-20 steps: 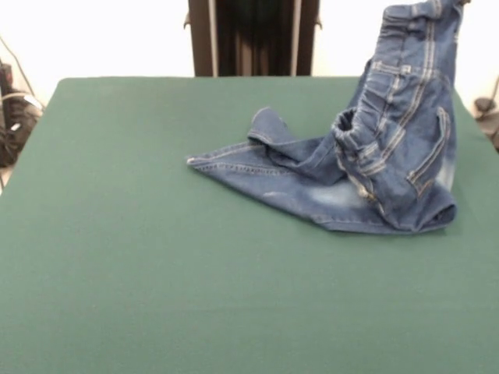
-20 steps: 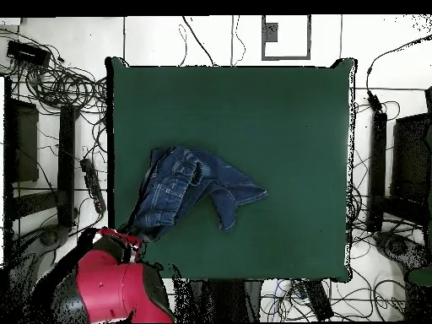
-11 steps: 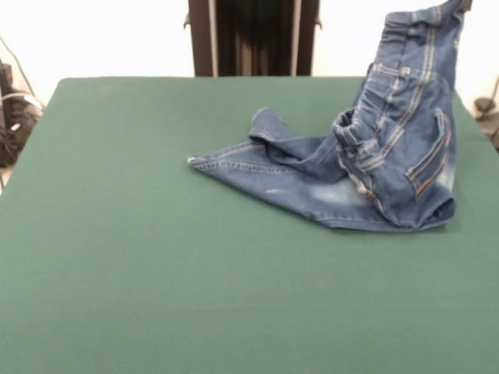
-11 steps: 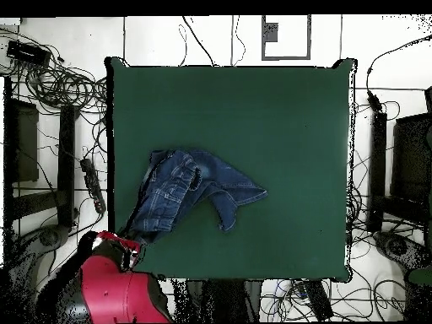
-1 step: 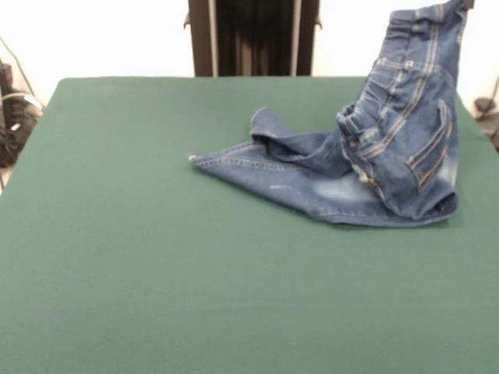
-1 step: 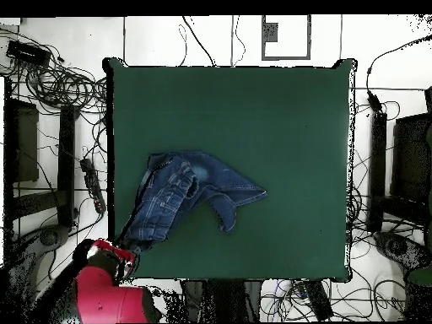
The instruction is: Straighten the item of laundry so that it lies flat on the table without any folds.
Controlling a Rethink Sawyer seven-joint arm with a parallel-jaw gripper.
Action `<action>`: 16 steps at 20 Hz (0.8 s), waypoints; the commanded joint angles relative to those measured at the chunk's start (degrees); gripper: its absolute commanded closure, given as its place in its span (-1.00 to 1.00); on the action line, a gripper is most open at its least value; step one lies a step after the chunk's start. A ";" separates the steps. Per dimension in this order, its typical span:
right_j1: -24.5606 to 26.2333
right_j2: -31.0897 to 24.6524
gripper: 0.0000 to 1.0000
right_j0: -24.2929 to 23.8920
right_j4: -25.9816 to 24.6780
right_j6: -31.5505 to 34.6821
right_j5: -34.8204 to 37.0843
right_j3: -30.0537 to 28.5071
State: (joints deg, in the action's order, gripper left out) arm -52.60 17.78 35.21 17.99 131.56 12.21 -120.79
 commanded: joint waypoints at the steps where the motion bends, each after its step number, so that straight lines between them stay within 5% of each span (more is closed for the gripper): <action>1: -0.70 0.62 1.00 6.35 5.52 20.12 2.21 -8.21; 9: 1.72 -5.71 1.00 4.86 6.18 23.29 -11.01 -15.59; 13: 2.93 -3.70 1.00 7.12 6.05 23.52 -11.46 -15.28; 14: 2.78 -4.38 -1.00 6.56 6.13 23.38 -11.96 -15.73; 16: 2.66 -4.62 -1.00 6.31 6.25 23.53 -11.82 -15.93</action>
State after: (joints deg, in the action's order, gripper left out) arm -52.75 18.17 40.70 20.41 139.35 2.26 -130.61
